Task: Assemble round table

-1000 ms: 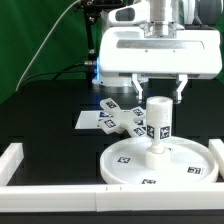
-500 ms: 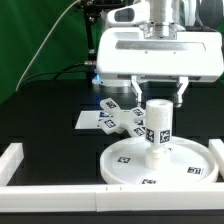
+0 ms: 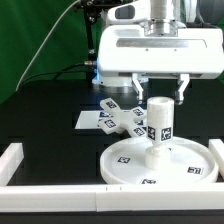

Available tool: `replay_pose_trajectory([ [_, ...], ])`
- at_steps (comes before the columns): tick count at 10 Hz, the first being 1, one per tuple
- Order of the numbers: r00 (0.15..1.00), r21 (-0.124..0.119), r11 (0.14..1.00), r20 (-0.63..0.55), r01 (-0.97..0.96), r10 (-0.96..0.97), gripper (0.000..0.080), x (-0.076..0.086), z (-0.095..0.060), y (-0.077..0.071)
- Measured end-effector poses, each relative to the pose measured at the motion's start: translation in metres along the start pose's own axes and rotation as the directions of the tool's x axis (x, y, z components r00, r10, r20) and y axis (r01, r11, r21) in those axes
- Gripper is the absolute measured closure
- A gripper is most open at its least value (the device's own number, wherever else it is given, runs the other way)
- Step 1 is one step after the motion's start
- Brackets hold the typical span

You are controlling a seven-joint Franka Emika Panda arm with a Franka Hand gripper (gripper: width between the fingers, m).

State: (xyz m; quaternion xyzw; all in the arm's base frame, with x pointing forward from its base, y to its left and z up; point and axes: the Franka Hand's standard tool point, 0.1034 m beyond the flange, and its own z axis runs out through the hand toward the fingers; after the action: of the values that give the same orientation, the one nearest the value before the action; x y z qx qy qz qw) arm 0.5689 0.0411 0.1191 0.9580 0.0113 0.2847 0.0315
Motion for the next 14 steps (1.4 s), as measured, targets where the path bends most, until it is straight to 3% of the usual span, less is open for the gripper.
replay_pose_trajectory([
  [2,1.000,0.002,1.000,0.009,-0.001,0.001,0.0402,-0.005,-0.005,0.001],
  [3,1.000,0.000,1.000,0.012,-0.010,0.010,0.0402,0.001,-0.008,0.008],
  [6,1.000,0.004,1.000,0.023,-0.008,0.008,0.0402,-0.009,-0.009,0.000],
  [14,0.998,-0.003,1.000,0.057,0.008,-0.008,0.0402,-0.027,0.007,-0.002],
])
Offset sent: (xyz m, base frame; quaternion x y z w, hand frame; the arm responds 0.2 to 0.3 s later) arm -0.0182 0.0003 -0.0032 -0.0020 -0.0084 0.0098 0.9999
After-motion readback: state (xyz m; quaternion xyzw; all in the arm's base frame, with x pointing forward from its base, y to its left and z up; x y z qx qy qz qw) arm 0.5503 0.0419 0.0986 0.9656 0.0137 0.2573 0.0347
